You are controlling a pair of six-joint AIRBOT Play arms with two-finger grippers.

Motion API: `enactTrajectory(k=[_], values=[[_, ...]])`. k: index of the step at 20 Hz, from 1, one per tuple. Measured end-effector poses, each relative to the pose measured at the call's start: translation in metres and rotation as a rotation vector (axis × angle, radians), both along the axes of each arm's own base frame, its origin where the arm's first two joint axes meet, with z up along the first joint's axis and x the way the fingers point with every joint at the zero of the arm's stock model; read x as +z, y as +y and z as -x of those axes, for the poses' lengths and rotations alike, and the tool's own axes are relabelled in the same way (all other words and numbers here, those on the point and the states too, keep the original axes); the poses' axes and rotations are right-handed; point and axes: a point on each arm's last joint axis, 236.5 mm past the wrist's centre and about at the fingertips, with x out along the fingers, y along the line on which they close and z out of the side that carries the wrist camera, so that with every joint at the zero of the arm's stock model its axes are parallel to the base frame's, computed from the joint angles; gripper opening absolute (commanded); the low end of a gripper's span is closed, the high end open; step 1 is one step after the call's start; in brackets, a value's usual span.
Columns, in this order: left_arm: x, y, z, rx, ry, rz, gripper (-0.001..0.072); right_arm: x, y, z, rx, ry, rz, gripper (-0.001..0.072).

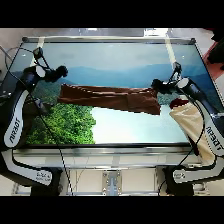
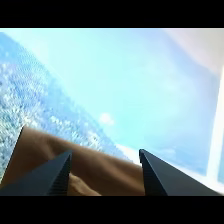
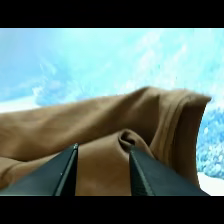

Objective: Fold the shirts.

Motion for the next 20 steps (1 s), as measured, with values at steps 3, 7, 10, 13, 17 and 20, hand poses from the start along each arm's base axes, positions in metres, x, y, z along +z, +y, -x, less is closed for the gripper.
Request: enactTrajectory(k=[3, 7, 10, 13, 17, 20], values=[[0.064, -0.007, -0.011, -0.001, -0.126, 0.044, 0.0506, 0.032, -0.022, -0.002, -0.025, -0.033, -0.005, 0.045], [0.125, -0.031, -0.016, -0.063, -0.254, 0.108, 0.0514, 0.018, -0.041, 0.027, 0.018, 0.095, -0.036, 0.0562], [0.148, -0.061, -0.015, -0.154, -0.322, 0.122, 0.0513, -0.014, -0.046, 0.049, 0.069, 0.219, -0.068, 0.0585], [0.162, -0.094, -0.012, -0.269, -0.393, 0.053, 0.0512, -0.042, -0.044, 0.056, 0.106, 0.282, -0.115, 0.0597], [0.151, -0.148, 0.004, -0.487, -0.412, -0.086, 0.0502, -0.073, -0.037, 0.055, 0.126, 0.32, -0.173, 0.0617], [0.116, -0.185, 0.02, -0.624, -0.329, -0.119, 0.0503, -0.086, -0.031, 0.05, 0.132, 0.318, -0.219, 0.0618]])
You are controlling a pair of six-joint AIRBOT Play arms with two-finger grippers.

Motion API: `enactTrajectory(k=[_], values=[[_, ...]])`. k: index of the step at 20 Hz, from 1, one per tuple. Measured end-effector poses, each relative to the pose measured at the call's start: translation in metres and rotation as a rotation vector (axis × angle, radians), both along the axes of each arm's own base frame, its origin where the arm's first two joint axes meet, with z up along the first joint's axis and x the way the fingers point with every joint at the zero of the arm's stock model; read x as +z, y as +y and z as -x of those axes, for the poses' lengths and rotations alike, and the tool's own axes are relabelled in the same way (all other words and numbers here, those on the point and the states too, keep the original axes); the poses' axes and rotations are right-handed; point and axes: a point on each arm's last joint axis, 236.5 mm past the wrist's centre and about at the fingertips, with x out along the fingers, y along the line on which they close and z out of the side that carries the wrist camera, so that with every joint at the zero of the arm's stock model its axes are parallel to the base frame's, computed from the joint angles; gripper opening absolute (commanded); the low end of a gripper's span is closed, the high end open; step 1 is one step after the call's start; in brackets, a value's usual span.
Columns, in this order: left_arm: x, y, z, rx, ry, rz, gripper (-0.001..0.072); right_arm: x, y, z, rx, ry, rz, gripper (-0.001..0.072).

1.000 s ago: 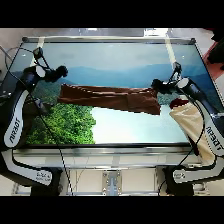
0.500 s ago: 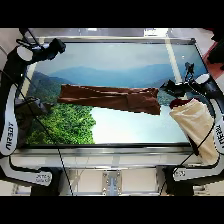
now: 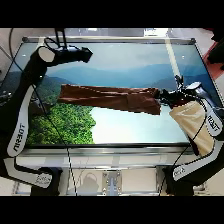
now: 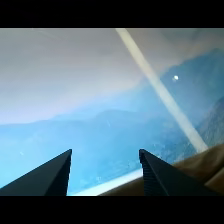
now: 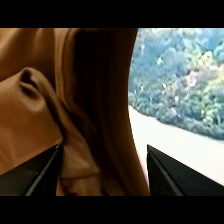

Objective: Fold the shirts.

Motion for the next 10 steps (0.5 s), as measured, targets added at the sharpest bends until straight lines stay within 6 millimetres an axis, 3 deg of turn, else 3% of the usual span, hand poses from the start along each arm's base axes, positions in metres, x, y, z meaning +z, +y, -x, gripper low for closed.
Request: enactTrajectory(k=[4, 6, 8, 10], values=[[-0.061, -0.037, 0.021, -0.119, 0.148, -0.061, 0.05, -0.004, 0.009, -0.009, -0.017, -0.022, -0.056, 0.0615], [-0.091, -0.054, 0.031, -0.166, 0.212, -0.087, 0.0462, -0.005, 0.013, -0.015, -0.027, -0.038, -0.077, 0.0602], [-0.119, -0.066, 0.039, -0.198, 0.271, -0.113, 0.0462, -0.004, 0.02, -0.019, -0.027, -0.055, -0.095, 0.0518], [-0.145, -0.074, 0.044, -0.211, 0.324, -0.127, 0.0459, -0.004, 0.027, -0.022, -0.018, -0.065, -0.104, 0.0498]])
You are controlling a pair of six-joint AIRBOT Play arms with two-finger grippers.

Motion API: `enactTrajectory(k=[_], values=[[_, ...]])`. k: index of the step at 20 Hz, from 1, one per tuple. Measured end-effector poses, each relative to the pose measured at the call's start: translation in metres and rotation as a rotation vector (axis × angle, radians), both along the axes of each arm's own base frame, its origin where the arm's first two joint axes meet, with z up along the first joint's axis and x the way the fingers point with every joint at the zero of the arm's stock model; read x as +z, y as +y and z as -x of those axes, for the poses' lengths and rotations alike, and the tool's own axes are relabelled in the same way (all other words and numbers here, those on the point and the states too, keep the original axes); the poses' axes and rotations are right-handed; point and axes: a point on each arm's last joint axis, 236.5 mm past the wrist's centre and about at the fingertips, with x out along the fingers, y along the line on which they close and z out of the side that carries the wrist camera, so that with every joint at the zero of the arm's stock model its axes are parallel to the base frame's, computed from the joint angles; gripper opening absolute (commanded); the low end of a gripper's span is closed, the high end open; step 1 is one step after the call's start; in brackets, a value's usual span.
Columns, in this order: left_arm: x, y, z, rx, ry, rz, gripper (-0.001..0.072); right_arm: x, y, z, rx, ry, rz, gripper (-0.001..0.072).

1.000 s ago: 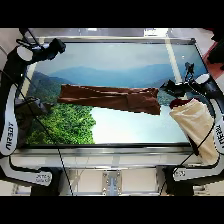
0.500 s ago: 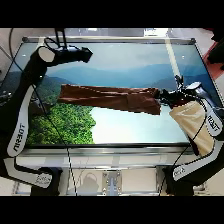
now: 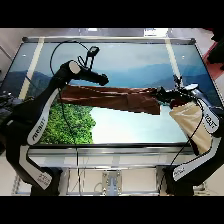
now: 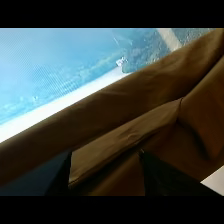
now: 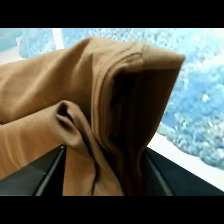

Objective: Fold the shirts.

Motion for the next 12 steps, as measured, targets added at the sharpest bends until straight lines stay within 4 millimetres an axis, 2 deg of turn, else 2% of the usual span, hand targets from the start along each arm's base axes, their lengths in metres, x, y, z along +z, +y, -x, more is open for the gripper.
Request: enactTrajectory(k=[1, 2, 3, 4, 5, 6, 7, 12], values=[[-0.011, -0.003, 0.003, 0.001, 0.028, -0.004, 0.0392, 0.001, 0.004, -0.001, 0.011, -0.006, 0.001, 0.0498], [-0.021, -0.005, 0.005, 0.002, 0.052, -0.01, 0.0282, 0.003, 0.008, -0.002, 0.019, -0.012, -0.002, 0.0491], [-0.03, -0.006, 0.006, 0.009, 0.072, -0.013, 0.0233, 0.004, 0.013, -0.004, 0.032, -0.018, 0.0, 0.0453], [-0.037, -0.007, 0.007, 0.01, 0.087, -0.016, 0.0182, 0.006, 0.017, -0.006, 0.041, -0.025, 0.0, 0.0362], [-0.042, -0.008, 0.008, 0.011, 0.102, -0.02, 0.0028, 0.009, 0.022, -0.009, 0.047, -0.036, -0.006, 0.0221], [-0.046, -0.008, 0.009, 0.016, 0.113, -0.019, 0.0014, 0.012, 0.026, -0.01, 0.053, -0.043, -0.007, 0.0056], [-0.05, -0.008, 0.009, 0.017, 0.119, -0.022, 0.0014, 0.013, 0.029, -0.011, 0.06, -0.045, -0.008, 0.0029], [-0.066, -0.008, 0.015, 0.061, 0.198, -0.013, 0.0014, 0.026, 0.043, -0.011, 0.095, -0.055, -0.046, 0.0027]])
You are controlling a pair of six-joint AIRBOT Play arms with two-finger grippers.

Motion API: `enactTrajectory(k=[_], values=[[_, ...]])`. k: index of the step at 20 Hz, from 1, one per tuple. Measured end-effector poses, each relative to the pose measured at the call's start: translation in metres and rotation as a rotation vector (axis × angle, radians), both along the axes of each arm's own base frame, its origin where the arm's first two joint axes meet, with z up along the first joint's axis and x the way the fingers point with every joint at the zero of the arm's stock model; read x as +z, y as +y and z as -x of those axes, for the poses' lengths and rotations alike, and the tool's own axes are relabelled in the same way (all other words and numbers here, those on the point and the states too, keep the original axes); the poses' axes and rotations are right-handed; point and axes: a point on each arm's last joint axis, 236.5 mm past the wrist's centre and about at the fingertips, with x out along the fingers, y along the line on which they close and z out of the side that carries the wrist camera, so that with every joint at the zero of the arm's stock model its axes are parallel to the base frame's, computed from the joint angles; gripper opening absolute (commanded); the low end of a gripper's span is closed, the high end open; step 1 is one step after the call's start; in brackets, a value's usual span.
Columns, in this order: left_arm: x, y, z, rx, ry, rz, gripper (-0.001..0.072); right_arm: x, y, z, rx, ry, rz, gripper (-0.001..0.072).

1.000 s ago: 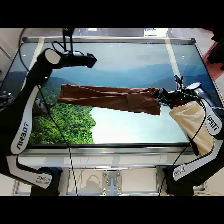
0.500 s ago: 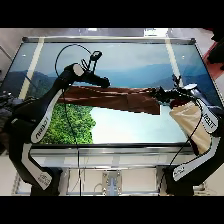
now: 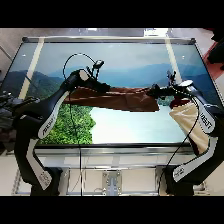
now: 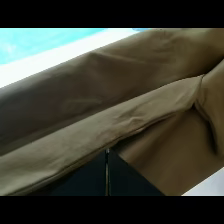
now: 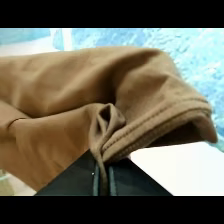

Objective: Fold the shirts.

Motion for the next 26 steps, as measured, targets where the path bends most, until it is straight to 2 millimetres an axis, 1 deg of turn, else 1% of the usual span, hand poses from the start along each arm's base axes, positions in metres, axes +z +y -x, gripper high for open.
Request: enactTrajectory(k=[2, 5, 7, 8, 10, 13, 16, 17, 18, 20, 22, 24, 26], values=[[-0.013, 0.001, 0.009, 0.003, 0.058, -0.007, 0.0014, 0.014, 0.006, 0.001, 0.038, -0.01, -0.017, 0.0027], [-0.038, 0.001, 0.029, -0.005, 0.178, -0.025, 0.0014, 0.049, 0.014, 0.002, 0.102, -0.051, -0.038, 0.0026], [-0.051, -0.006, 0.046, -0.024, 0.253, -0.026, 0.0014, 0.072, 0.015, 0.005, 0.136, -0.075, -0.025, 0.0026], [-0.054, -0.014, 0.056, -0.039, 0.283, -0.022, 0.0014, 0.082, 0.014, 0.008, 0.153, -0.085, -0.009, 0.0026], [-0.056, -0.033, 0.075, -0.082, 0.321, -0.017, 0.0014, 0.1, 0.01, 0.013, 0.185, -0.099, 0.038, 0.0025], [-0.056, -0.073, 0.109, -0.159, 0.357, 0.003, 0.0014, 0.118, 0.0, 0.026, 0.233, -0.095, 0.121, 0.0025], [-0.048, -0.12, 0.145, -0.228, 0.377, 0.056, 0.0014, 0.131, -0.011, 0.034, 0.262, -0.091, 0.195, 0.0025], [-0.043, -0.134, 0.152, -0.242, 0.367, 0.076, 0.0014, 0.136, -0.013, 0.036, 0.269, -0.094, 0.211, 0.0025], [-0.038, -0.143, 0.155, -0.254, 0.357, 0.086, 0.0014, 0.141, -0.014, 0.037, 0.276, -0.096, 0.222, 0.0025], [-0.025, -0.153, 0.15, -0.261, 0.315, 0.1, 0.0015, 0.15, -0.016, 0.042, 0.286, -0.096, 0.237, 0.0025], [-0.008, -0.149, 0.131, -0.239, 0.252, 0.094, 0.0014, 0.16, -0.016, 0.047, 0.29, -0.102, 0.247, 0.0025], [0.017, -0.13, 0.099, -0.187, 0.162, 0.066, 0.0014, 0.171, -0.011, 0.053, 0.299, -0.11, 0.256, 0.0025], [0.045, -0.096, 0.059, -0.11, 0.054, 0.008, 0.0015, 0.181, 0.005, 0.059, 0.324, -0.126, 0.261, 0.0024]])
